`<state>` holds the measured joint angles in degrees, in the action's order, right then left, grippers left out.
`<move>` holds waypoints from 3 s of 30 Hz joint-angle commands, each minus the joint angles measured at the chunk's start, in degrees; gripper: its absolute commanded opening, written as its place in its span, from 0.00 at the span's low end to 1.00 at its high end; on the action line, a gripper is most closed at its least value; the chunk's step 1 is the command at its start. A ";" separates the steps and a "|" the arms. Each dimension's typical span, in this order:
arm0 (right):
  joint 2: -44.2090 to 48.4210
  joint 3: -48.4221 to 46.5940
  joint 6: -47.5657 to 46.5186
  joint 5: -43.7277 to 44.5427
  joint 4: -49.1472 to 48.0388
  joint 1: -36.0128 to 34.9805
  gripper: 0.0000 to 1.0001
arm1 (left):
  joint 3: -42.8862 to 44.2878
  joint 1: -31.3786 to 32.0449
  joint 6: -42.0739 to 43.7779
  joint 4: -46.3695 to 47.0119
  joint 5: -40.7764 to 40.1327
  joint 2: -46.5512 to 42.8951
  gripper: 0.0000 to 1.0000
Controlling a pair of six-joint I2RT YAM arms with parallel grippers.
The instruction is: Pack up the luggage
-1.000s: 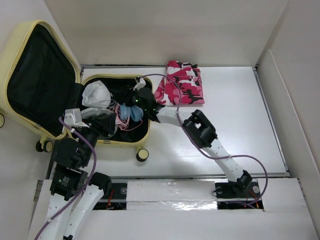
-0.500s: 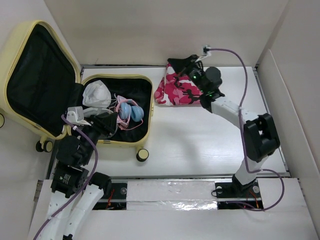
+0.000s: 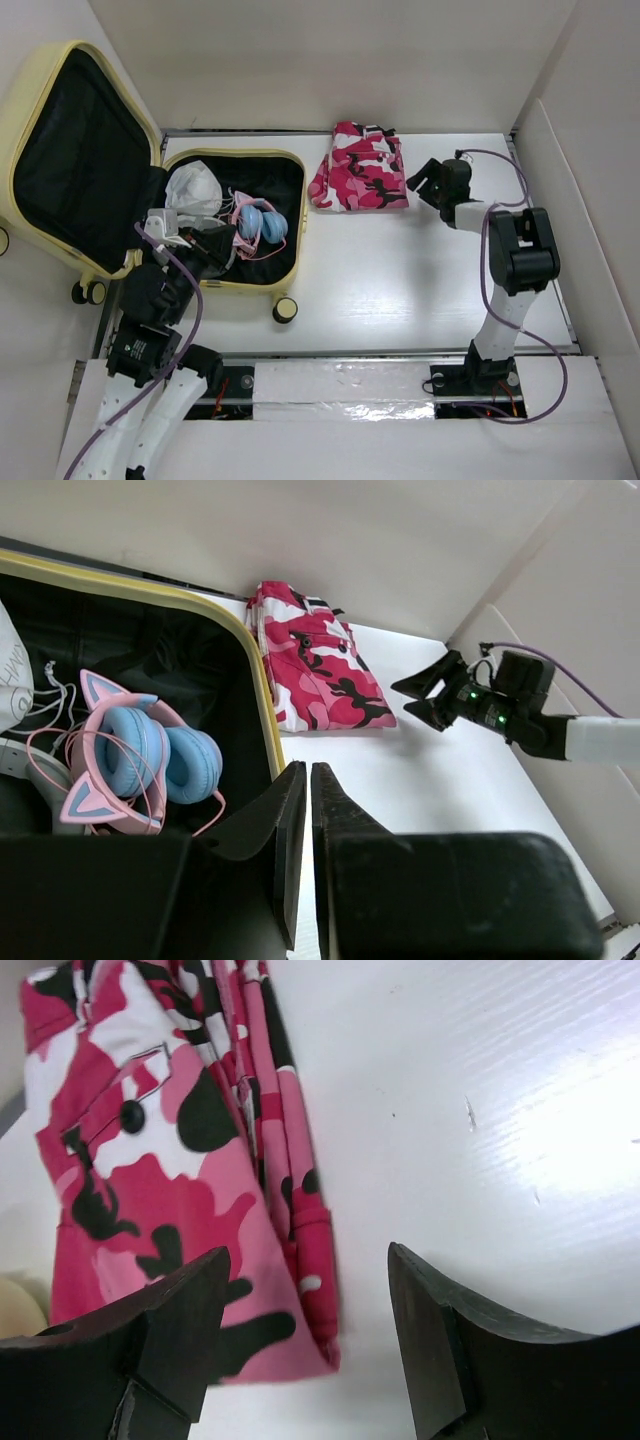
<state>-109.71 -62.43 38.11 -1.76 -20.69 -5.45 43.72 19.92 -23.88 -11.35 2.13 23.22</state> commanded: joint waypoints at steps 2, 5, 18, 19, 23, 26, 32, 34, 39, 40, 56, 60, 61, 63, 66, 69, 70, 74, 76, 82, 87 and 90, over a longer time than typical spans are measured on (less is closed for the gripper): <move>-3.58 -7.43 -1.99 -5.45 5.57 0.18 0.70 | -0.31 0.38 0.67 3.71 1.38 1.38 0.02; -5.86 -10.75 -0.76 -9.91 4.25 0.18 0.64 | -0.13 -0.15 0.68 3.88 2.52 3.14 0.00; -12.21 -6.58 15.66 -34.18 -20.15 7.46 0.00 | -1.45 -1.91 -5.20 11.61 19.21 16.83 0.00; -11.24 -4.21 16.99 -33.84 -25.66 8.17 0.00 | -2.23 -0.86 -6.34 13.79 20.79 18.16 0.00; -3.77 8.86 17.01 -30.15 -28.27 10.63 0.00 | -2.16 7.48 -12.40 23.72 17.05 25.01 0.00; 2.30 15.74 17.87 -26.81 -29.67 11.17 0.00 | 0.13 14.15 -13.65 28.38 11.69 31.16 0.00; 10.64 35.43 25.41 -19.79 -42.14 4.43 0.00 | 9.87 28.39 -11.29 25.71 -6.80 46.54 0.05; 12.58 42.61 27.80 -14.45 -47.57 1.16 0.00 | 13.73 33.42 -11.01 23.14 -12.13 52.26 0.25; 19.25 49.77 31.06 -6.25 -49.27 -7.55 0.10 | 12.00 34.04 -16.63 24.53 -18.21 57.81 0.63; 20.32 50.39 30.89 -5.02 -48.75 -7.55 0.15 | 11.21 34.04 -17.51 24.63 -19.00 58.16 0.68; 63.65 37.39 0.58 5.64 0.82 -5.97 0.28 | 13.31 32.72 -37.72 16.29 -27.80 70.55 0.77; 63.66 35.89 -3.12 2.20 2.93 -8.51 0.30 | 14.81 31.23 -39.84 16.27 -25.60 75.37 0.77; 63.83 35.98 -3.39 2.20 2.76 -9.83 0.31 | 15.51 31.23 -40.10 16.36 -25.34 76.17 0.78; 64.27 36.07 -3.92 2.20 2.67 -11.15 0.35 | 16.56 31.23 -40.98 16.02 -25.33 79.24 0.78; 65.06 35.46 -4.97 2.20 2.49 -13.96 0.36 | 20.51 30.70 -41.95 13.57 -25.86 84.07 0.78; 65.41 34.32 -6.11 2.20 3.37 -17.30 0.37 | 24.82 30.18 -42.22 12.06 -24.64 88.73 0.79; 65.59 34.22 -6.29 2.63 3.63 -18.01 0.38 | 26.48 29.65 -42.39 11.88 -24.11 89.71 0.79; 66.38 33.17 -7.34 3.87 4.95 -20.30 0.39 | 29.22 29.03 -43.18 11.44 -22.52 94.02 0.77; 67.61 32.73 -7.61 4.04 5.22 -21.61 0.39 | 30.01 29.03 -43.18 11.44 -22.70 95.43 0.73; 72.17 30.53 -7.78 3.43 7.15 -24.16 0.39 | 27.91 28.51 -37.05 20.74 -22.18 94.64 0.42; 76.39 28.69 -9.01 4.83 10.49 -25.66 0.39 | 24.56 25.17 -26.42 32.96 -16.20 92.36 0.05; 78.77 29.12 -10.07 7.11 11.55 -26.36 0.40 | 27.90 24.37 -22.37 32.28 -12.95 91.39 0.00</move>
<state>-32.69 -31.27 30.26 2.66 -10.68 -31.18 69.47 45.45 -53.52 17.72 -14.57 116.88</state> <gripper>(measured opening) 0.395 0.066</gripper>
